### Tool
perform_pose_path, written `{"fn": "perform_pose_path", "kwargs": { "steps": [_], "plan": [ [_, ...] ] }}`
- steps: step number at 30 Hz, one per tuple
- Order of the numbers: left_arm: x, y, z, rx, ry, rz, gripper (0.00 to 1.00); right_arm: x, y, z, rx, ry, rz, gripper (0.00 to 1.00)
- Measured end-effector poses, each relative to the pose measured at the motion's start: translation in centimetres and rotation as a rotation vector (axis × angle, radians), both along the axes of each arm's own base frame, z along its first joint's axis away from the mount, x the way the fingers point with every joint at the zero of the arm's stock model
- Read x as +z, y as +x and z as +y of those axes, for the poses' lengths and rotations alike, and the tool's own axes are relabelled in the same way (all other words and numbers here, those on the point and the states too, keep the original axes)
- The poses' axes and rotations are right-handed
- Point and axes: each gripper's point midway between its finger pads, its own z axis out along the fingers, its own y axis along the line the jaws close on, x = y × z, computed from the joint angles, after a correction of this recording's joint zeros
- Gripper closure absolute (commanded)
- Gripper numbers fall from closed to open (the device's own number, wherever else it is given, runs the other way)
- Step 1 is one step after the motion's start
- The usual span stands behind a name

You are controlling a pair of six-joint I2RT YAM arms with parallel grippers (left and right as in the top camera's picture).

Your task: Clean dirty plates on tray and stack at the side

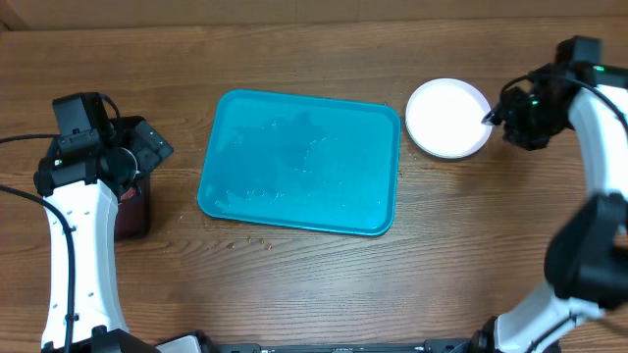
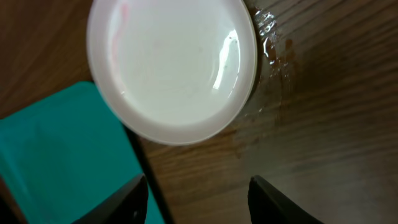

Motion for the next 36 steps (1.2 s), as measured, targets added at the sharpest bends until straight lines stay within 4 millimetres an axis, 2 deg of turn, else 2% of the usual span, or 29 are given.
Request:
{"fn": "perform_pose_path", "kwargs": {
  "steps": [1,3,7,8,9,13,18,23,27,36],
  "plan": [
    [0.0,0.0,0.0,0.0,0.0,0.0,0.0,1.5,-0.6,0.1,0.001,-0.006,-0.019,0.46],
    [0.0,0.0,0.0,0.0,0.0,0.0,0.0,4.6,-2.2,0.6,0.007,-0.016,-0.059,0.39],
    [0.0,0.0,0.0,0.0,-0.001,0.001,0.0,8.5,-5.8,1.9,0.055,-0.032,-0.091,0.31],
    [0.0,0.0,0.0,0.0,0.0,0.0,0.0,9.4,-6.8,2.4,0.068,-0.034,-0.099,0.22],
    [0.0,0.0,0.0,0.0,-0.001,0.001,0.01,9.8,-7.3,2.7,0.075,-0.038,-0.104,0.01],
    [0.0,0.0,0.0,0.0,0.0,0.001,0.0,11.8,-10.3,4.1,0.118,-0.05,-0.112,0.0],
    [0.0,0.0,0.0,0.0,-0.001,0.001,0.01,13.3,-13.9,5.4,0.147,-0.048,-0.094,0.0],
    [0.0,0.0,0.0,0.0,0.0,0.0,0.0,13.5,-16.6,6.7,0.184,-0.035,-0.039,0.0],
    [0.0,0.0,0.0,0.0,0.0,0.001,0.0,13.3,-16.7,7.3,0.207,-0.025,-0.032,0.0],
    [0.0,0.0,0.0,0.0,-0.001,0.001,0.0,13.3,-16.7,7.4,0.209,-0.023,-0.031,0.0]
  ]
}}
